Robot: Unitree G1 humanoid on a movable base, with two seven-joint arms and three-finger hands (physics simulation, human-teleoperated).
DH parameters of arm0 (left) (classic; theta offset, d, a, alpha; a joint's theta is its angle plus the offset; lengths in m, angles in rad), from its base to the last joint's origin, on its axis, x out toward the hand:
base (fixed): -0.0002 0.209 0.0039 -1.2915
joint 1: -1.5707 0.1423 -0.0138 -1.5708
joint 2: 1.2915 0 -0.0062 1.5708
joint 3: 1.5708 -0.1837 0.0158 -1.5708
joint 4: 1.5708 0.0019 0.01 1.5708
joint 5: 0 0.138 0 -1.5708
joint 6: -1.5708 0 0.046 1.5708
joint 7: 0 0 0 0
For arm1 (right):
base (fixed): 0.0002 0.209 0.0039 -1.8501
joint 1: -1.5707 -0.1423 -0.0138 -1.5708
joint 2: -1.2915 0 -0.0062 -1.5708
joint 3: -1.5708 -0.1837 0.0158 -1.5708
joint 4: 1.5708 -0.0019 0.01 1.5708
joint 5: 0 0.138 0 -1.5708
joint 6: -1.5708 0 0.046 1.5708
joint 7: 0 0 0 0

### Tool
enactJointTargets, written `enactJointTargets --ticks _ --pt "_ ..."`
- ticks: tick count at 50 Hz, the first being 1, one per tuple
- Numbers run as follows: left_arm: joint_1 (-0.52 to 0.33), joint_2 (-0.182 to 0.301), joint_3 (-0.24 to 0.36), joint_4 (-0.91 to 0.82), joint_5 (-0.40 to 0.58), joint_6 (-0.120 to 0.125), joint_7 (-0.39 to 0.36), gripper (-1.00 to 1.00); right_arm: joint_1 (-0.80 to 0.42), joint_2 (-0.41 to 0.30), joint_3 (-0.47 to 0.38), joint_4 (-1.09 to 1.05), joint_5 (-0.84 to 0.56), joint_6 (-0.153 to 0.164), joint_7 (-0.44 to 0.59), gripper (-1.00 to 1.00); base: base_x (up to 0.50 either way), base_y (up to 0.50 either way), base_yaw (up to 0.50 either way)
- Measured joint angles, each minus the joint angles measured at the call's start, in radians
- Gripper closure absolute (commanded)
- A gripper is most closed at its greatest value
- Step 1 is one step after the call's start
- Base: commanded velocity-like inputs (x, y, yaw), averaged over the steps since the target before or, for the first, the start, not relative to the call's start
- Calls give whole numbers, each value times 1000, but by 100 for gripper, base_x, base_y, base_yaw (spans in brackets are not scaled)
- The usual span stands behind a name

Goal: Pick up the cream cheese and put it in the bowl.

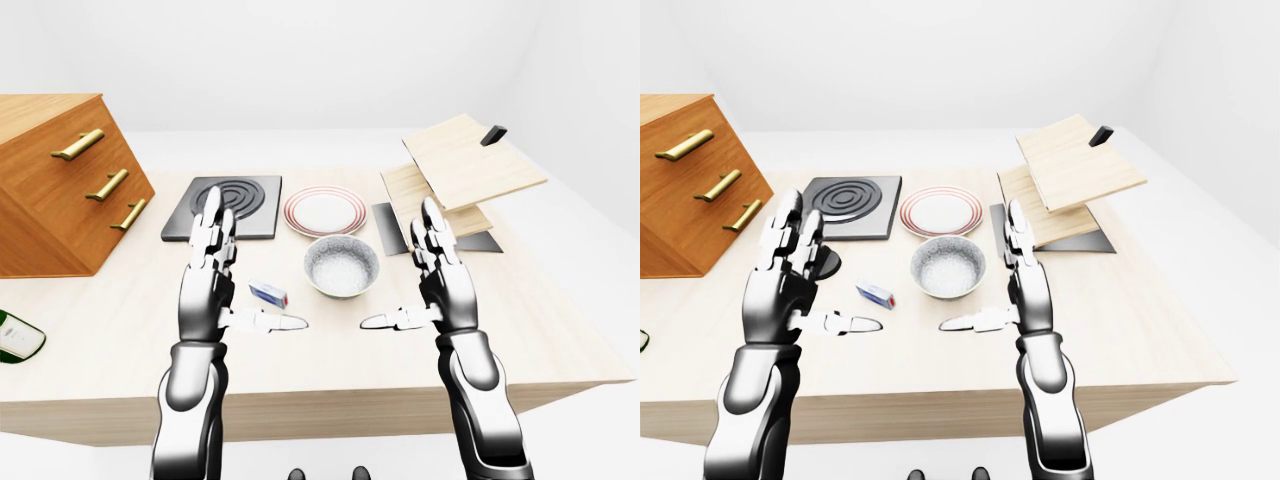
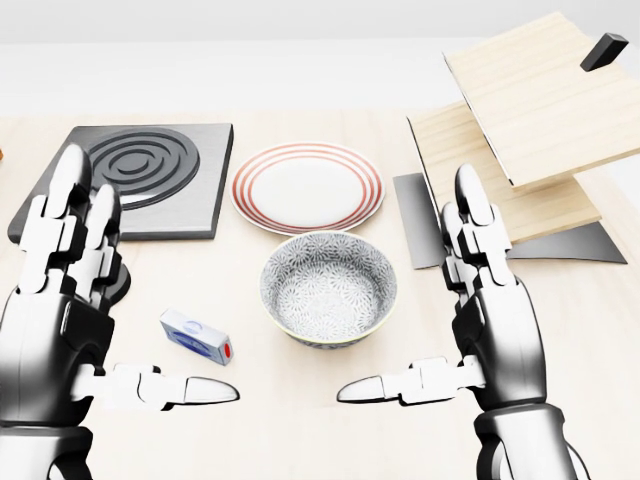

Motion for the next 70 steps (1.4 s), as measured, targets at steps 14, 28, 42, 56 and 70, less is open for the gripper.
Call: enactJointTargets --ticks 14,28,42,56,70 --pt "2 13 -1 50 34 0 -25 -100 23 -5 -15 23 0 0 13 -100 0 0 0" --pt "-96 72 -5 66 327 0 -161 -100 54 -15 -60 14 16 0 46 -100 0 0 0" --pt "-246 112 -16 185 724 0 -359 -100 75 -18 -93 23 34 0 72 -100 0 0 0" --pt "-336 121 -8 292 944 0 -465 -100 95 -18 -105 34 41 0 86 -100 0 0 0" --pt "-386 131 -10 433 1049 0 -416 -31 103 -15 -119 25 58 0 86 -100 0 0 0"
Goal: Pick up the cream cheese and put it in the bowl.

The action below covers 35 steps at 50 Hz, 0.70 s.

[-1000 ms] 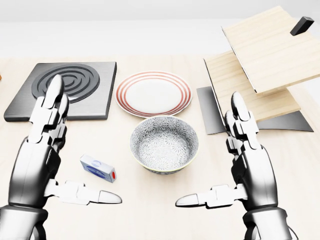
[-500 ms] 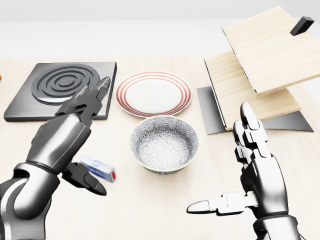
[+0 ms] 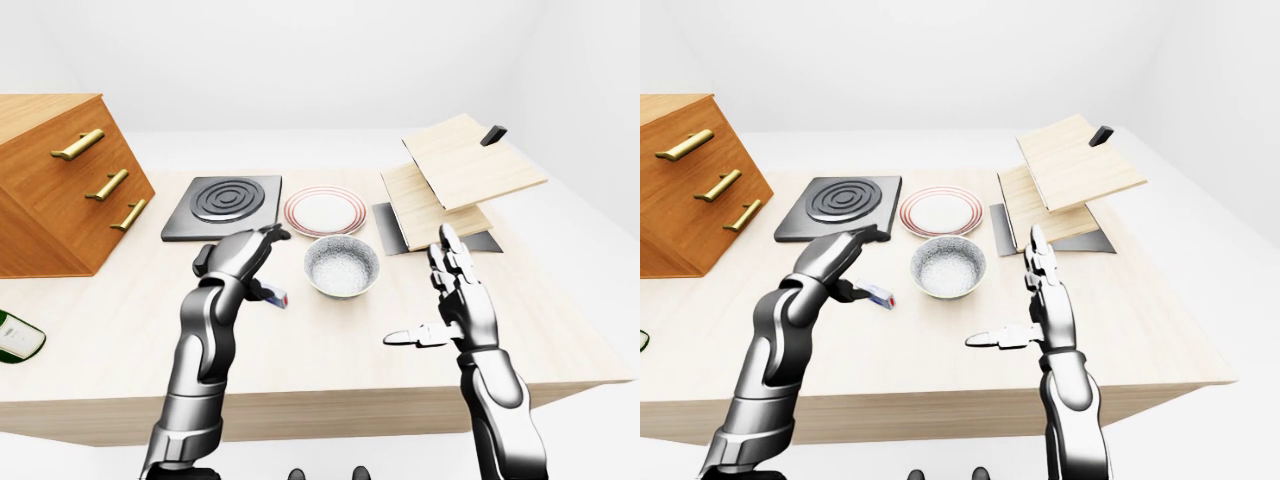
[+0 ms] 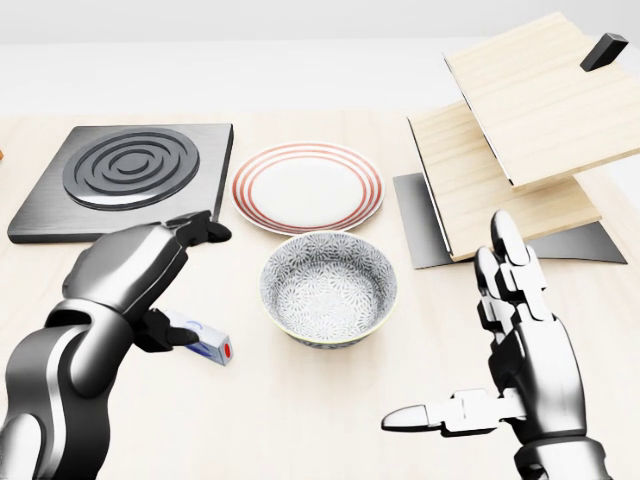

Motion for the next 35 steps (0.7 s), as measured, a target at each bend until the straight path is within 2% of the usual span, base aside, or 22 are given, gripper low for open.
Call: enactJointTargets --ticks 3,6,10,12,14,19,35 --pt "-10 4 -1 42 13 0 28 -43 0 0 -2 -2 5 0 0 -100 0 0 0" --pt "-20 8 -1 81 25 0 58 -44 1 0 -4 -6 8 0 -1 -100 0 0 0" --pt "-26 10 -2 123 36 0 90 -11 1 0 -5 -8 12 0 -1 -100 0 0 0" --pt "-29 13 -4 146 45 -3 109 -5 1 0 -5 -7 13 0 -2 -100 0 0 0" --pt "-32 15 -7 175 55 -8 132 -27 1 0 -5 -6 14 0 -2 -100 0 0 0" --pt "-40 17 -15 243 84 -23 185 -38 1 1 -4 -3 16 0 -3 -100 0 0 0" --pt "-64 7 -44 401 161 -52 307 -36 10 0 -17 5 34 0 5 -100 0 0 0"
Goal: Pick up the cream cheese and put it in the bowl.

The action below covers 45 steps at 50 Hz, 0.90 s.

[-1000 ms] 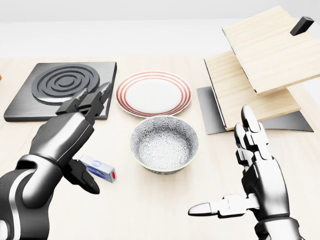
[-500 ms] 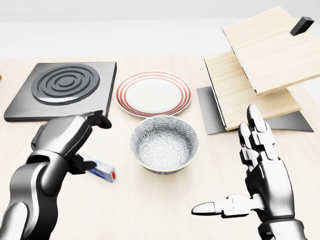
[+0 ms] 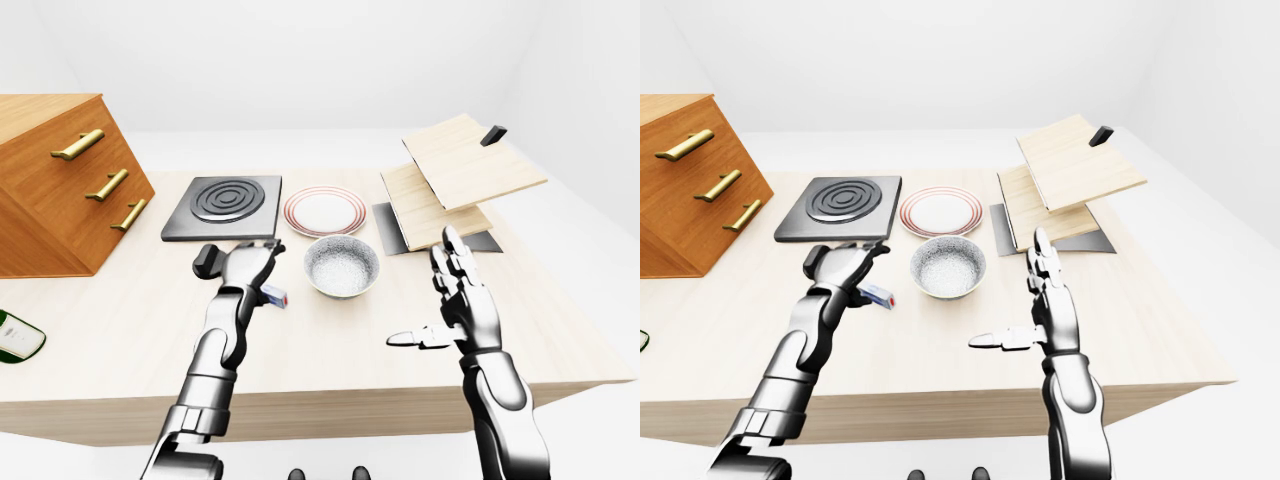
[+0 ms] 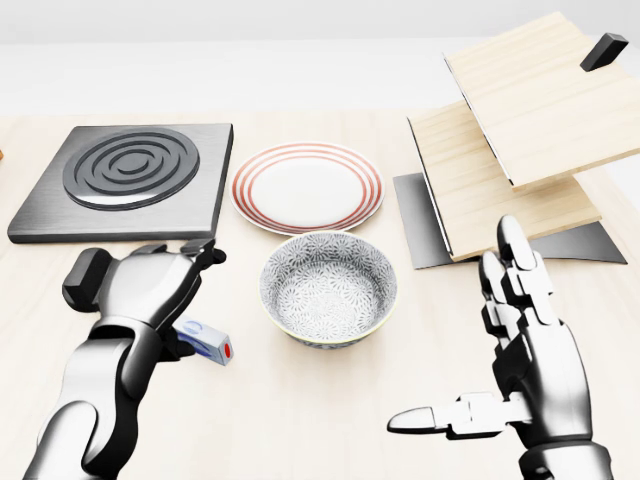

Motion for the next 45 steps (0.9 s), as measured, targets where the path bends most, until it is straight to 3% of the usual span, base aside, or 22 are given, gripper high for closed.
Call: enactJointTargets --ticks 25,45 --pt "-116 -35 -54 317 79 3 189 -36 14 3 -9 -20 35 0 31 -100 0 0 0" --pt "-134 -43 -75 416 112 14 223 -47 27 4 -20 -11 57 0 41 -100 0 0 0"
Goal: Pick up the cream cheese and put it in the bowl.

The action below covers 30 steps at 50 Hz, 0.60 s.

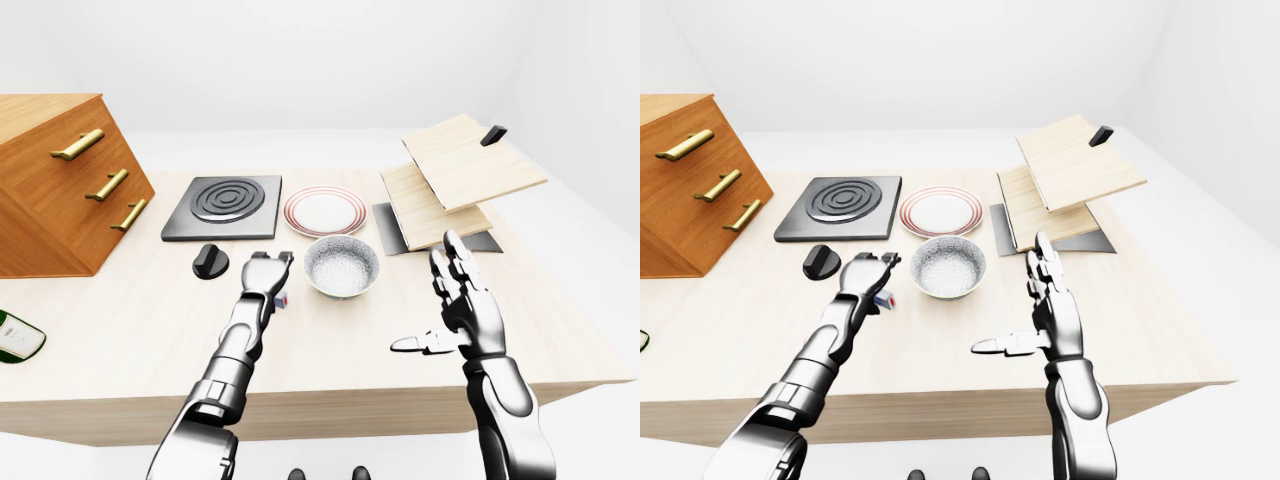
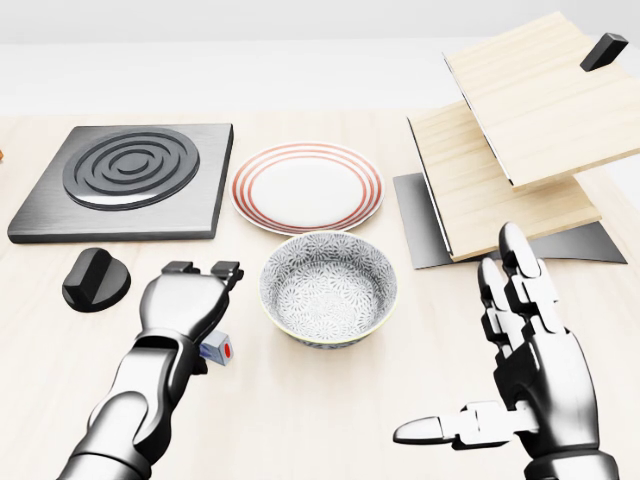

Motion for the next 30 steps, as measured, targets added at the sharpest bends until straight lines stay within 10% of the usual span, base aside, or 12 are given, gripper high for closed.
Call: enactJointTargets --ticks 23,30 --pt "-14 -4 -9 80 4 7 35 -34 11 2 -4 26 7 0 4 -100 0 0 0" --pt "-28 -6 -12 118 3 10 57 29 17 3 -5 20 9 0 5 -100 0 0 0"
